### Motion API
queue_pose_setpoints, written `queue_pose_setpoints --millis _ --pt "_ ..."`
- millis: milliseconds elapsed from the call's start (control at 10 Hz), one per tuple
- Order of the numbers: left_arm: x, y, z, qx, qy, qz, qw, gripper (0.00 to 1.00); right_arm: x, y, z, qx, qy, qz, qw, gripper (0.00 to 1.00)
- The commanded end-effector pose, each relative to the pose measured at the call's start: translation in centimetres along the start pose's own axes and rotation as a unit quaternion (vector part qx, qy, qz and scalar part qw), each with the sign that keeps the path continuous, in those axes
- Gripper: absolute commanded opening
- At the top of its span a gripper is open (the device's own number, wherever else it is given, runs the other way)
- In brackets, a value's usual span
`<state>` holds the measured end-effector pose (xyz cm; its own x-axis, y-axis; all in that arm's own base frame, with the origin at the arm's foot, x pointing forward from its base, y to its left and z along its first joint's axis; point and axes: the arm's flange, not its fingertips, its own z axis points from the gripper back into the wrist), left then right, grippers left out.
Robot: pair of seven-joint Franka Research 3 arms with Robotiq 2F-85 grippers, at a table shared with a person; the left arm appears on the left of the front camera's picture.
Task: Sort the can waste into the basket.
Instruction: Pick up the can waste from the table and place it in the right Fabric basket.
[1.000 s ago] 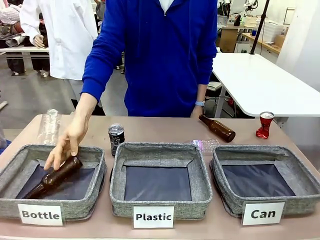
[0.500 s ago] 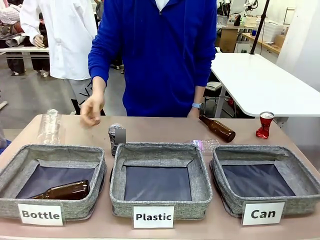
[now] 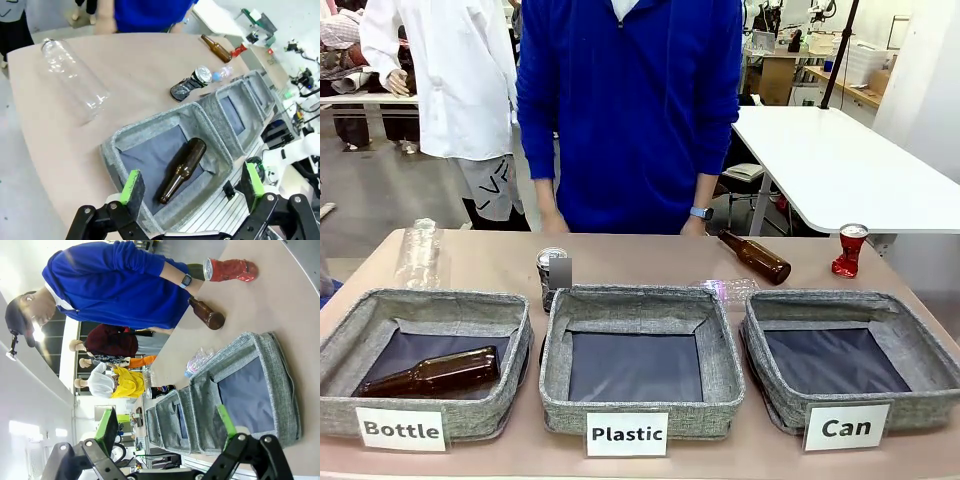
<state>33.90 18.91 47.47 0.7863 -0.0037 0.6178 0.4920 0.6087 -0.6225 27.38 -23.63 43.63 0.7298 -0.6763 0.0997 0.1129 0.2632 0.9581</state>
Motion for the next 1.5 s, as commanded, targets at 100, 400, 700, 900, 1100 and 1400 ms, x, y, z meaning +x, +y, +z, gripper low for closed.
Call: queue_pose_setpoints --millis 100,400,700,900,1100,1400 --pt "4.0 -1.4 -8.2 0.008 0.054 -0.062 0.997 1.0 0.2 0.2 0.0 0.01 -0.003 0.006 1.0 1.0" --pt "6.7 -2.5 -18.1 0.024 0.07 -0.203 0.976 1.0 0.2 0.2 0.0 0.01 -0.003 0.006 1.0 1.0" --pt "7.2 -1.4 -25.0 -0.033 0.037 -0.273 0.961 1.0 0.2 0.2 0.0 0.01 -0.003 0.006 1.0 1.0" --pt "6.6 -2.4 -28.7 -0.077 0.037 -0.285 0.955 1.0 0.2 0.2 0.0 0.01 -0.003 0.006 1.0 1.0" --pt "6.6 -2.3 -27.7 -0.041 0.04 -0.278 0.959 1.0 0.2 0.2 0.0 0.01 -0.003 0.006 1.0 1.0" --pt "6.6 -2.3 -27.7 -0.041 0.04 -0.278 0.959 1.0 0.2 0.2 0.0 0.01 -0.003 0.006 1.0 1.0"
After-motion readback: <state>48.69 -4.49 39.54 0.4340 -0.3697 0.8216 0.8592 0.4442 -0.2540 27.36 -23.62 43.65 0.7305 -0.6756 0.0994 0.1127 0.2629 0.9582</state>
